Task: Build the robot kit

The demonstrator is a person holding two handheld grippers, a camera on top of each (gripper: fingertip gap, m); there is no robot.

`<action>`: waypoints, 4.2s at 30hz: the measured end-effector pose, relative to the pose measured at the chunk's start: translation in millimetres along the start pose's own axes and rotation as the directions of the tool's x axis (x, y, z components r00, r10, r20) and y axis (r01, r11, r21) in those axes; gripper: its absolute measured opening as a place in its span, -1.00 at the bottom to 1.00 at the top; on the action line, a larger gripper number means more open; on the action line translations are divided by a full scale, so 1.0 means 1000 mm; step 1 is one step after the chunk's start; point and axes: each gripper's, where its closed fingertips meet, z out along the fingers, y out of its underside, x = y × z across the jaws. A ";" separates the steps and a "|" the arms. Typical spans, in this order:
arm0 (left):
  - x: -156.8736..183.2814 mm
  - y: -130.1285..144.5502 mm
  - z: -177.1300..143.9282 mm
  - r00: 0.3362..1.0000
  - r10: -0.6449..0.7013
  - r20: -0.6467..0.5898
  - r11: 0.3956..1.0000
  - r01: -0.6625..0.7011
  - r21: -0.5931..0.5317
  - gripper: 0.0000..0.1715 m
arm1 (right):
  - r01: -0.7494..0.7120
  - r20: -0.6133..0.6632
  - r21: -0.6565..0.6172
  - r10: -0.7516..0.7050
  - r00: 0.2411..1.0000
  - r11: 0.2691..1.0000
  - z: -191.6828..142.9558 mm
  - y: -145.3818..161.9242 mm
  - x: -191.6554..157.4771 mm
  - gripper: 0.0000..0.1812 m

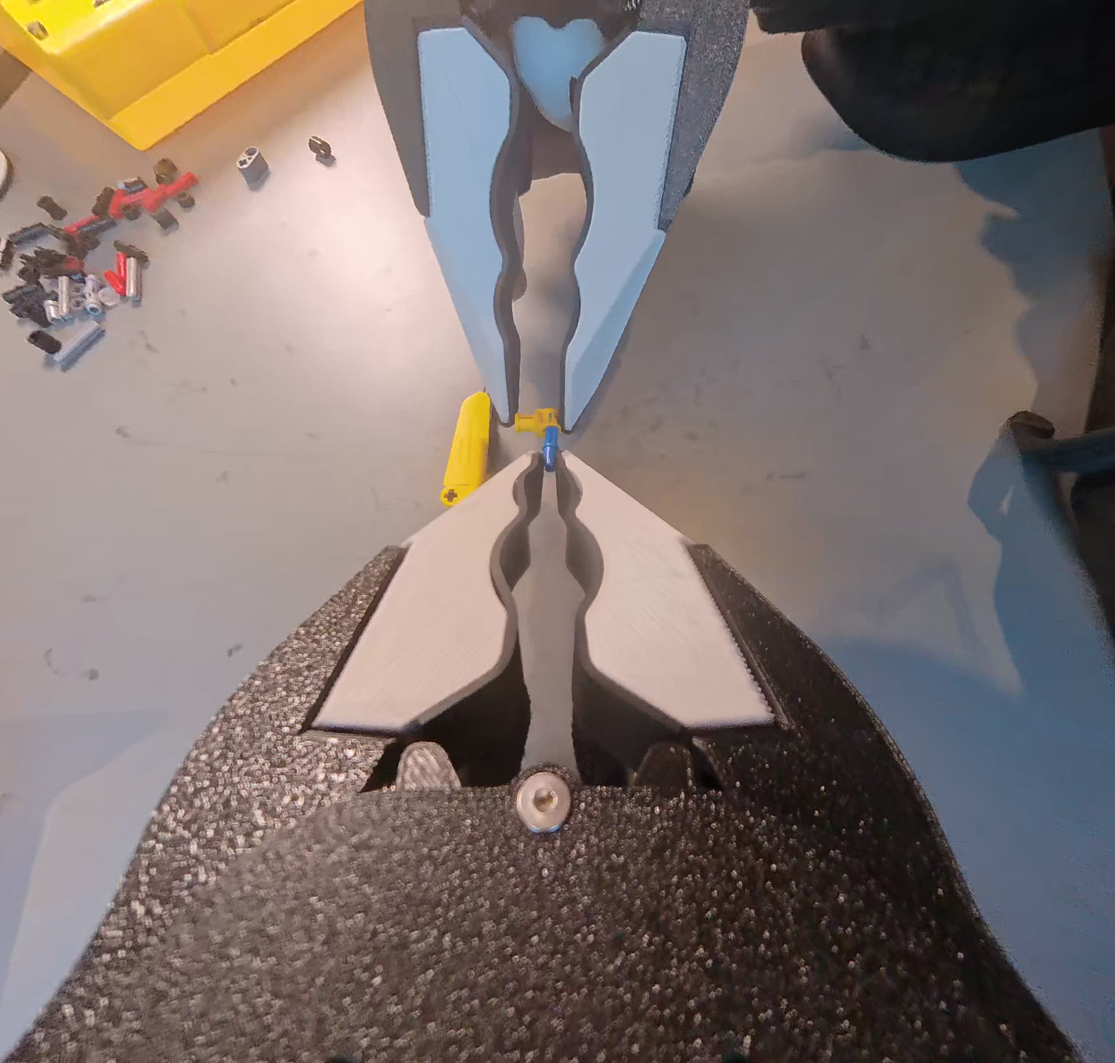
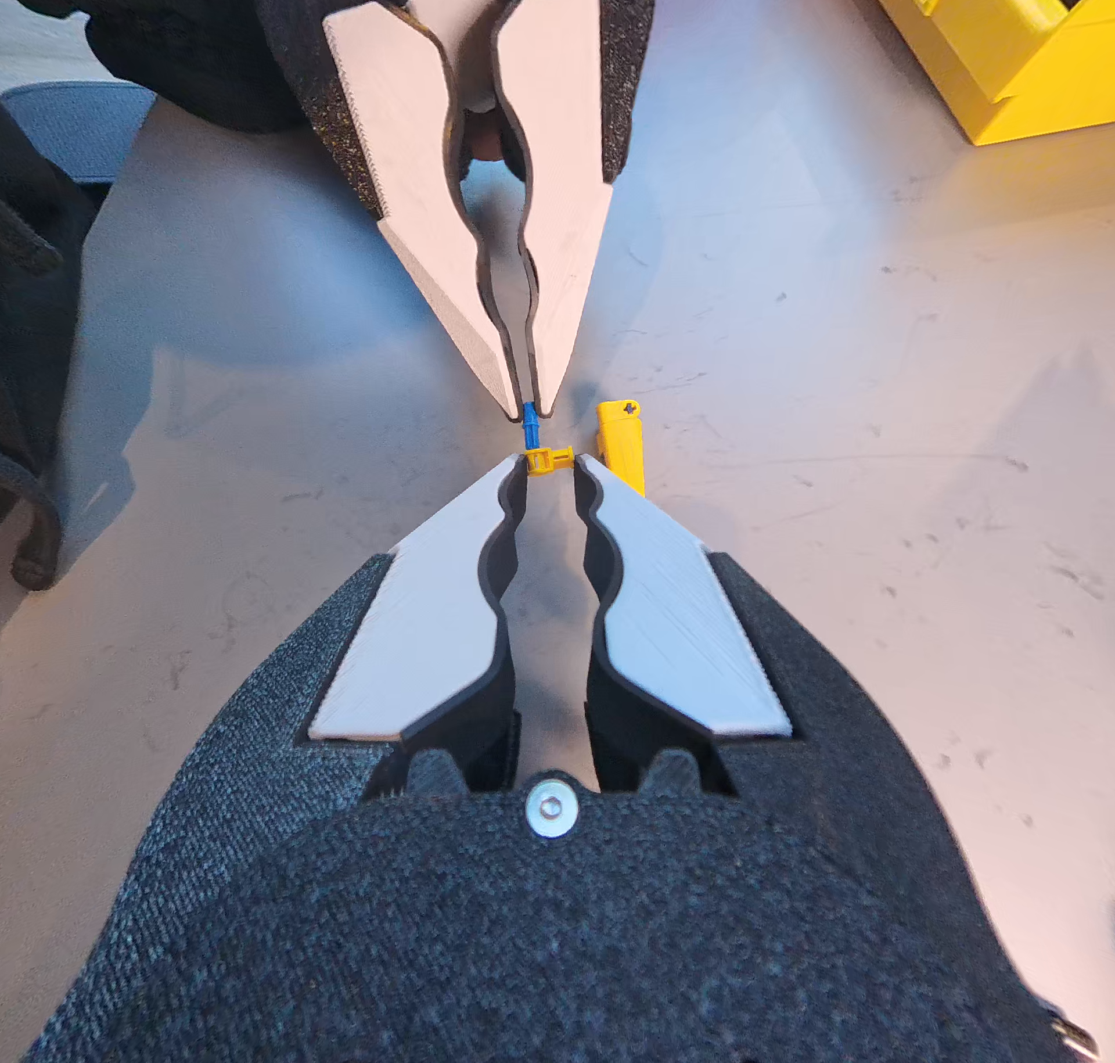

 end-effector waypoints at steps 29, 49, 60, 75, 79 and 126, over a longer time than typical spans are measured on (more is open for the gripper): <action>-0.003 -0.005 0.002 0.910 0.362 0.203 0.932 -0.358 -0.054 -0.97 | -0.129 0.027 0.017 0.129 0.991 0.991 -0.003 -0.004 -0.001 -0.84; 0.004 -0.024 -0.010 0.934 0.307 0.182 0.938 -0.329 0.110 -0.97 | -0.154 0.079 0.119 0.145 0.986 0.981 -0.012 -0.021 -0.008 -0.84; -0.019 -0.042 -0.036 0.989 0.049 0.140 0.937 -0.094 0.335 -0.97 | -0.134 -0.011 0.285 0.143 0.990 0.949 -0.030 -0.046 0.009 -0.73; -0.014 -0.055 -0.046 0.998 -0.049 0.028 0.887 0.031 0.460 -0.97 | 0.041 -0.119 0.289 -0.007 0.993 0.956 -0.034 -0.055 0.006 -1.00; -0.017 -0.054 -0.047 0.994 -0.107 -0.017 0.877 0.102 0.469 -0.97 | 0.156 -0.226 0.245 -0.100 0.969 0.957 -0.034 -0.058 0.010 -0.79; -0.021 -0.054 -0.044 0.823 -0.409 -0.394 0.705 0.559 0.436 -0.77 | 0.520 -0.510 -0.007 -0.451 0.732 0.854 -0.033 -0.069 0.017 -1.00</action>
